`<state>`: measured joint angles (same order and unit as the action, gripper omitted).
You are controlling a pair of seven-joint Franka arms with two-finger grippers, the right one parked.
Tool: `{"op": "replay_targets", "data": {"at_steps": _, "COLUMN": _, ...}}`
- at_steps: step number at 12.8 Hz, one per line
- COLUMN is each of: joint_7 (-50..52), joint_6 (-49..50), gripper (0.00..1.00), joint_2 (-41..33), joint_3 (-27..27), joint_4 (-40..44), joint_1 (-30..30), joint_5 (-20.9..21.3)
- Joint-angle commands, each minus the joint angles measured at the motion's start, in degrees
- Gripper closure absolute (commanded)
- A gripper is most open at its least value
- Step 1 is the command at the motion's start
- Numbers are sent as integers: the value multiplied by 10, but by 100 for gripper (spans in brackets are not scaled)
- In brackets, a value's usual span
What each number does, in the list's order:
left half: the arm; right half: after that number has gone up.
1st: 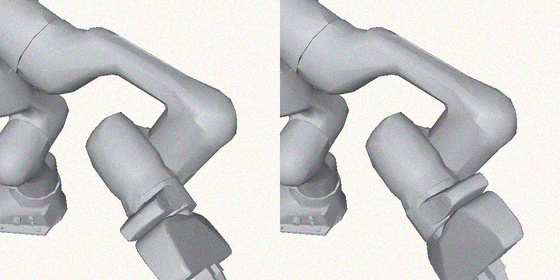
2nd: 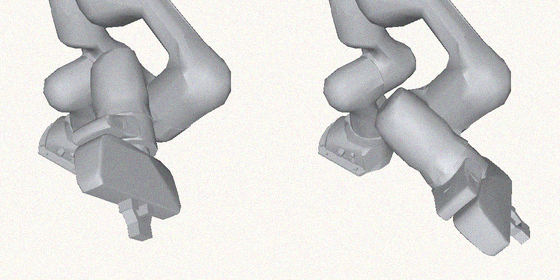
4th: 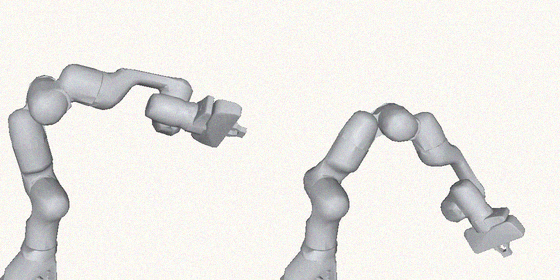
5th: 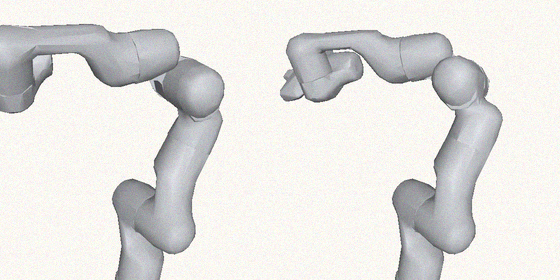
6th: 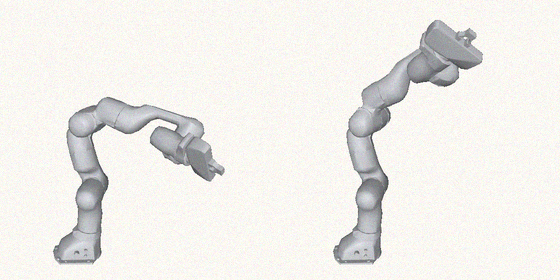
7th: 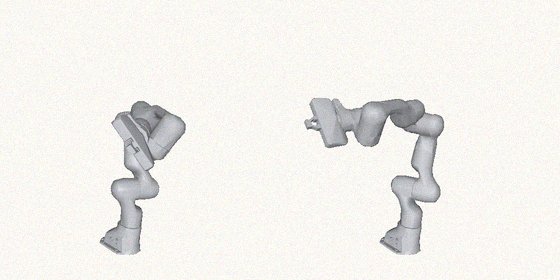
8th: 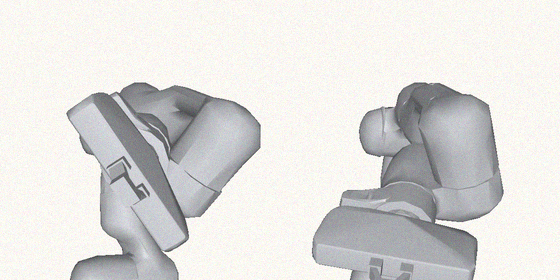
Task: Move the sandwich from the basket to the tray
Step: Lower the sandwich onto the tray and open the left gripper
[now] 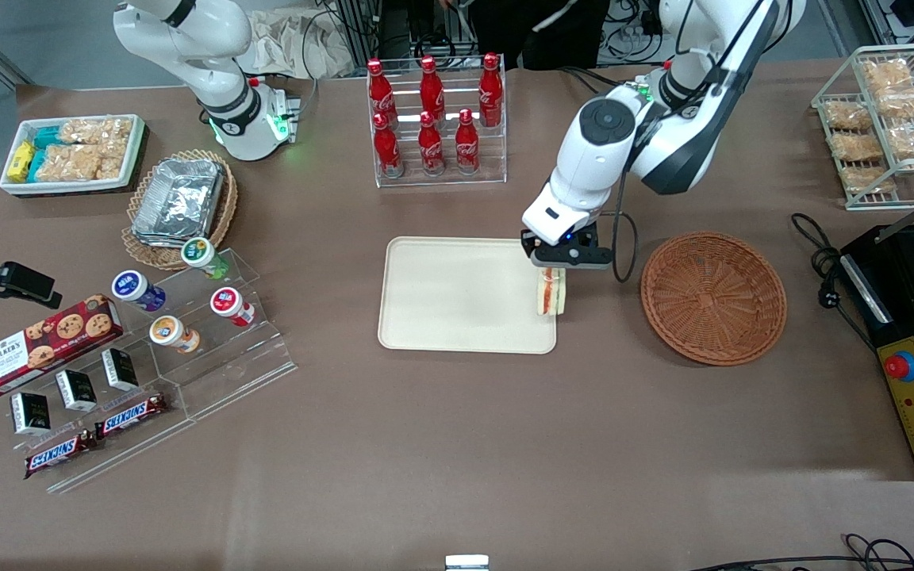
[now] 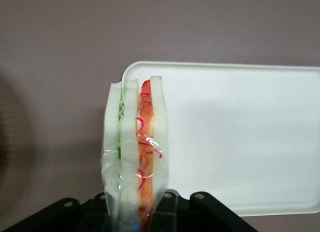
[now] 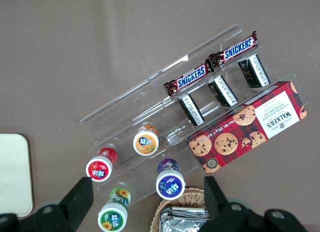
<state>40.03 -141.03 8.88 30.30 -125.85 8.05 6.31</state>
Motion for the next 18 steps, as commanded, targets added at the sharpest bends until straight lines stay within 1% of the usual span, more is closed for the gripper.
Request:
{"op": "replay_targets", "data": {"at_steps": 1, "joint_7": 21, "joint_6": -42, "gripper": 100, "joint_2": 45, "joint_3": 6, "joint_4": 0, "joint_1": -4, "joint_5": 50}}
{"op": "replay_targets", "data": {"at_steps": 3, "joint_7": 36, "joint_6": -64, "gripper": 100, "joint_2": 82, "joint_3": 6, "joint_4": 1, "joint_1": -4, "joint_5": 91}}
{"op": "replay_targets", "data": {"at_steps": 6, "joint_7": 100, "joint_6": -94, "gripper": 100, "joint_2": 131, "joint_3": 6, "joint_4": 3, "joint_1": -4, "joint_5": 193}}
{"op": "replay_targets", "data": {"at_steps": 9, "joint_7": 194, "joint_6": -106, "gripper": 100, "joint_2": 170, "joint_3": 7, "joint_4": 11, "joint_1": -4, "joint_5": 305}}
{"op": "replay_targets", "data": {"at_steps": 10, "joint_7": 216, "joint_6": -106, "gripper": 99, "joint_2": 177, "joint_3": 9, "joint_4": 16, "joint_1": -4, "joint_5": 328}}
{"op": "replay_targets", "data": {"at_steps": 11, "joint_7": 222, "joint_6": -106, "gripper": 58, "joint_2": 181, "joint_3": 10, "joint_4": 18, "joint_1": -4, "joint_5": 337}}
{"op": "replay_targets", "data": {"at_steps": 12, "joint_7": 219, "joint_6": -106, "gripper": 1, "joint_2": 183, "joint_3": 10, "joint_4": 20, "joint_1": -4, "joint_5": 337}}
{"op": "replay_targets", "data": {"at_steps": 18, "joint_7": 224, "joint_6": -99, "gripper": 0, "joint_2": 178, "joint_3": 10, "joint_4": 33, "joint_1": -5, "joint_5": 334}}
